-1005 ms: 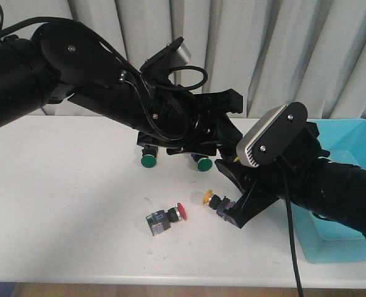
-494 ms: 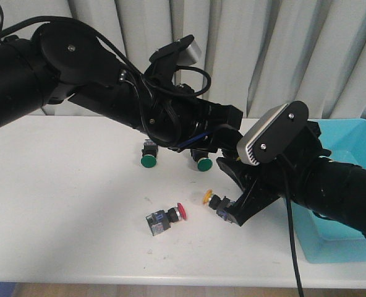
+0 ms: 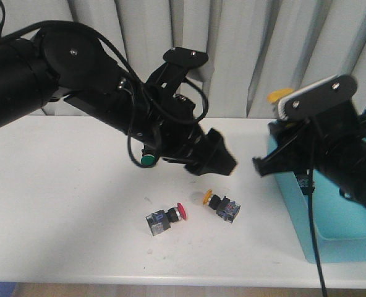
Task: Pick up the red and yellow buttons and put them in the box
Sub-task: 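Open the left gripper and carry the yellow button toward the box with the right, then lower the yellow button into the blue box and open the right gripper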
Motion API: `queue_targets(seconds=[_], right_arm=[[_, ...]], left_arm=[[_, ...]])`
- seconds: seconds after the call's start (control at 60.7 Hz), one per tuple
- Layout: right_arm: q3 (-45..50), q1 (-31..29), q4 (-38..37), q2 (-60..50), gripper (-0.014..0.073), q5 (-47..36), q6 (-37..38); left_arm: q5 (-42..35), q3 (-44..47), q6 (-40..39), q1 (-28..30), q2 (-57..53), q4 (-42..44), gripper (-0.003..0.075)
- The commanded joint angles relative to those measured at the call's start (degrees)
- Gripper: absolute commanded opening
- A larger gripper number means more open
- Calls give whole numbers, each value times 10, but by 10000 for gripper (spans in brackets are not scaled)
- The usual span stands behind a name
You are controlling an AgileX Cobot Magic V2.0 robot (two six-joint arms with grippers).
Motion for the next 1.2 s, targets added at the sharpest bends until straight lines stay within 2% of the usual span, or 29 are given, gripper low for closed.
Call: queue_targets(seconds=[0.0,0.049,0.165,0.214,0.297,0.412,0.577,0.725,0.824,0.923,1.186], right_arm=[[-43,-4,-6,-10,4,-54,1],[-57,-4,-7,-10,5,-70,1],[-92,-17,3,-10,7,-98,-9],[-112,-32,29,-10,6,-98,-28],[-144,-75,95,-10,6,-94,-73],[-155,-141,106,-10,6,-78,-82],[-131,-235,106,12,7,-44,-55],[-93,-312,106,75,7,27,-20],[-72,-349,106,130,10,102,8],[-66,-364,106,187,12,159,6],[-77,-363,106,303,48,176,3]], left_arm=[[-22,-15,-26,-1,-29,107,426],[-26,-15,-67,-1,-29,190,371],[-27,-15,-196,-1,-29,390,188],[-25,-15,-245,-1,-29,466,95],[-23,-15,-294,3,-29,552,-6],[-30,-15,-332,16,-29,601,-8],[-50,-15,-345,36,-28,602,-8],[-57,-15,-345,41,-28,601,-8],[-58,-15,-345,41,-28,599,-7],[-59,-15,-345,41,-28,597,-7],[-57,-15,-345,41,-28,597,-7]])
